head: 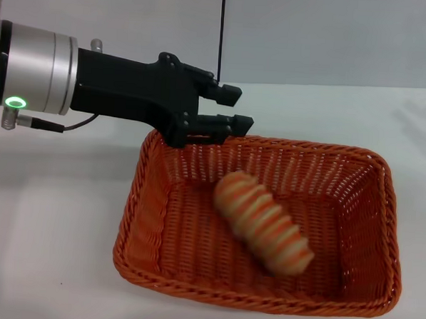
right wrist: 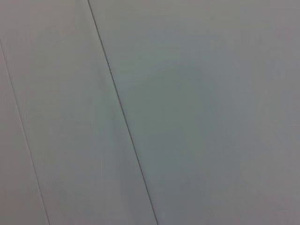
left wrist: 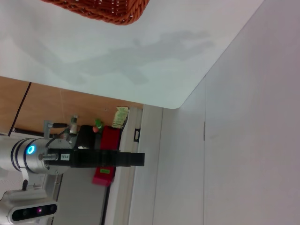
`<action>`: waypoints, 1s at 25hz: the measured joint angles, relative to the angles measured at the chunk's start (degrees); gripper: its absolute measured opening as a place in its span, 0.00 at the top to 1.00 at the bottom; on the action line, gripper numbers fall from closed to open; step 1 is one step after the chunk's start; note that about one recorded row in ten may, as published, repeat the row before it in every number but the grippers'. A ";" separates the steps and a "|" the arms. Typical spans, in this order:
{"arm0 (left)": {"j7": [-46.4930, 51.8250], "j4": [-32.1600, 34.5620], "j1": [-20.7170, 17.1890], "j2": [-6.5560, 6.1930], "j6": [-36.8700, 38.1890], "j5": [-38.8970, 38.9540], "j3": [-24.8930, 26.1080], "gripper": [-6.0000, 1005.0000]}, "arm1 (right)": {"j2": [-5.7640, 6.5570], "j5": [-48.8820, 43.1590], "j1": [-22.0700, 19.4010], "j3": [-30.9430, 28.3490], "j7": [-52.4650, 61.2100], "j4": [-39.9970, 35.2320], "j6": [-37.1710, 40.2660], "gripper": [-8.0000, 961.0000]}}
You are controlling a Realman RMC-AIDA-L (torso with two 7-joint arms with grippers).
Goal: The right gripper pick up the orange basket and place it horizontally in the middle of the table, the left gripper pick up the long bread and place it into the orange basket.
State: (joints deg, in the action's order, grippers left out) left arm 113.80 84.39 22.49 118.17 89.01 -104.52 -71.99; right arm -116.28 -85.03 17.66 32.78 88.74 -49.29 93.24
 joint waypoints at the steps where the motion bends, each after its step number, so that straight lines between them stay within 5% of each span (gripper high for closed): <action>1: -0.03 0.00 0.01 -0.02 -0.03 -0.08 0.18 0.75 | 0.00 0.00 0.01 0.00 0.00 0.00 -0.02 0.55; 9: -1.99 -0.91 -0.22 -0.13 -0.47 -0.80 9.52 0.42 | 0.00 -0.01 -0.21 0.01 0.05 -0.45 -0.03 0.54; 10: -5.20 -5.77 -0.15 -0.19 -2.07 -1.04 20.29 0.40 | 0.00 -0.01 -0.29 0.00 0.06 -0.48 0.08 0.54; 13: -6.27 -6.86 -0.13 -0.19 -2.47 -1.05 22.03 0.31 | 0.00 -0.01 -0.58 -0.06 0.06 -0.58 0.24 0.53; 16: -17.61 -17.16 -2.23 -0.13 -8.23 0.10 33.82 0.24 | 0.01 -0.02 -0.89 -0.08 0.01 -1.05 0.25 0.53; 18: -20.18 -19.32 -3.08 -0.09 -9.54 1.05 35.30 0.19 | 0.02 -0.06 -0.99 -0.08 0.03 -1.46 0.12 0.52; 25: -34.95 -33.85 -7.81 -0.11 -15.71 8.52 41.11 0.19 | 0.00 -0.13 -1.53 -0.17 0.27 -1.94 -0.22 0.51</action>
State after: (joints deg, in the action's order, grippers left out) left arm 78.85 50.54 14.67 118.06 73.30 -96.00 -30.88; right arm -116.28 -85.16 16.13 32.61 89.01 -51.23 93.02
